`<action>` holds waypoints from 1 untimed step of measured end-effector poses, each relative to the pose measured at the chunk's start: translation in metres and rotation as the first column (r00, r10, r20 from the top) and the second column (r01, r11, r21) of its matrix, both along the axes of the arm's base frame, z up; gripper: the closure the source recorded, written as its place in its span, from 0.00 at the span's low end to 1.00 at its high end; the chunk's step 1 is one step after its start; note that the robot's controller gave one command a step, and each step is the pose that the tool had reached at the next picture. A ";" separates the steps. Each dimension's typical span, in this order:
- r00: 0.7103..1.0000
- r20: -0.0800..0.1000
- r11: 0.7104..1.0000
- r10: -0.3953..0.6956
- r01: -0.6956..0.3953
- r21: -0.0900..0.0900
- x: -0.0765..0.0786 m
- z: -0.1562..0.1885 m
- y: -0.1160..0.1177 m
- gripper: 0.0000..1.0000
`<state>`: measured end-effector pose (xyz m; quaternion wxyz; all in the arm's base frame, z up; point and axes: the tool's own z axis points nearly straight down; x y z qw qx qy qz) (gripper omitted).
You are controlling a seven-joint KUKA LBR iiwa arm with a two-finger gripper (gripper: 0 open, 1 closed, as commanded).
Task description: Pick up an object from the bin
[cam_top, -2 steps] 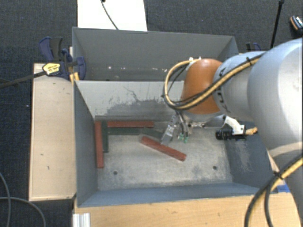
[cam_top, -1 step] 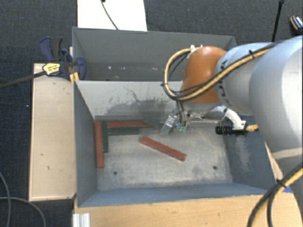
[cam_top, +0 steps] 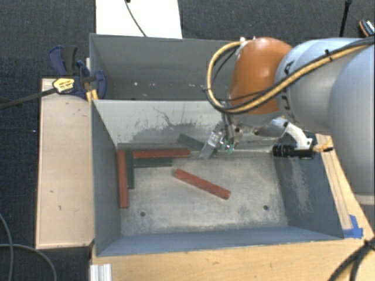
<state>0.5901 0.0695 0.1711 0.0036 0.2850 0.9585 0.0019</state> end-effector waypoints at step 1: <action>0.997 -0.008 0.997 0.083 -0.083 -0.002 -0.047 0.006 -0.003 1.00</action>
Offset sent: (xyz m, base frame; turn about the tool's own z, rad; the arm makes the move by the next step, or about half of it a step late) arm -0.0461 -0.0024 0.0056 -0.0827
